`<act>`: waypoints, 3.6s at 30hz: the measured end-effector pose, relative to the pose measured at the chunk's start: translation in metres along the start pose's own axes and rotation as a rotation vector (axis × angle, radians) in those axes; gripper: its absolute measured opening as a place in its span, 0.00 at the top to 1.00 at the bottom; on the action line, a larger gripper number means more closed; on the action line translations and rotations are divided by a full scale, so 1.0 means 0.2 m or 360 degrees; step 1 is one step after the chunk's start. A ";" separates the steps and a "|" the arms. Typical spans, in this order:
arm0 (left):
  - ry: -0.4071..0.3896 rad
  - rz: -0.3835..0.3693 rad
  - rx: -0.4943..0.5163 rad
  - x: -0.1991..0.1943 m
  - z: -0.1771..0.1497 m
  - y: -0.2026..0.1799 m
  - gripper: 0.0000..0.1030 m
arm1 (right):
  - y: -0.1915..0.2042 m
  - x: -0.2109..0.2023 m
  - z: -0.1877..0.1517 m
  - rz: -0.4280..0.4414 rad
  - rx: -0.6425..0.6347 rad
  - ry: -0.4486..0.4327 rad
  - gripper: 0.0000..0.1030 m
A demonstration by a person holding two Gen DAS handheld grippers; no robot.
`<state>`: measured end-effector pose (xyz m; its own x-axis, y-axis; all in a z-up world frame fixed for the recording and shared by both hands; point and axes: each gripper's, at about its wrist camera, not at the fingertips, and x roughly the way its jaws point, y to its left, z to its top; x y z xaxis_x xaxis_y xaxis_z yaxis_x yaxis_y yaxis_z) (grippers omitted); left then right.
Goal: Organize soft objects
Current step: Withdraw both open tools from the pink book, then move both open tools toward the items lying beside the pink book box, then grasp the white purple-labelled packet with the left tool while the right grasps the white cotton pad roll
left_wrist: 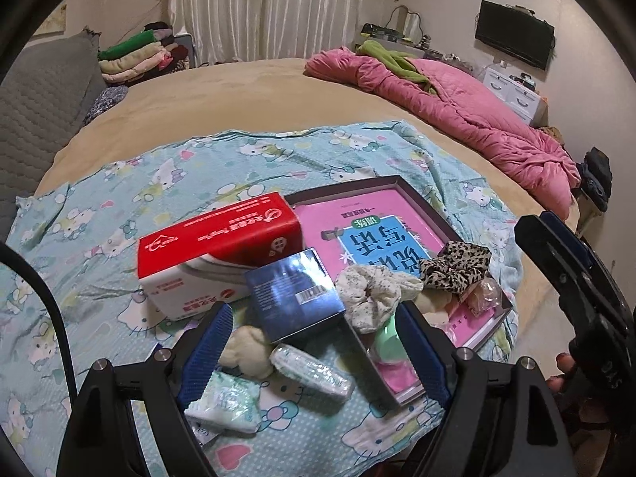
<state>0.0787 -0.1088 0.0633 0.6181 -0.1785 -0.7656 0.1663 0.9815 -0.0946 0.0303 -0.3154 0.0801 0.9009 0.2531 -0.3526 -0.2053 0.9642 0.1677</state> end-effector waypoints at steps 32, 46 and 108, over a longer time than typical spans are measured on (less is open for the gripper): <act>-0.0047 0.0127 -0.0323 -0.21 -0.08 0.53 0.19 | 0.34 0.00 -0.05 0.0193 -0.0245 0.0152 0.25; -0.0053 0.0189 -0.0448 -0.29 -0.17 0.75 0.19 | 0.42 0.04 -0.09 0.0243 -0.0299 0.0215 0.25; 0.0337 -0.0176 -0.1035 0.47 -0.43 1.04 0.35 | 0.63 0.52 -0.50 0.0204 -0.0746 0.0715 0.25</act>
<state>0.1054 0.0851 -0.0829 0.4495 -0.3275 -0.8311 -0.3155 0.8122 -0.4907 0.0600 -0.1589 -0.0279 0.6320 0.2786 -0.7232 -0.5365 0.8306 -0.1489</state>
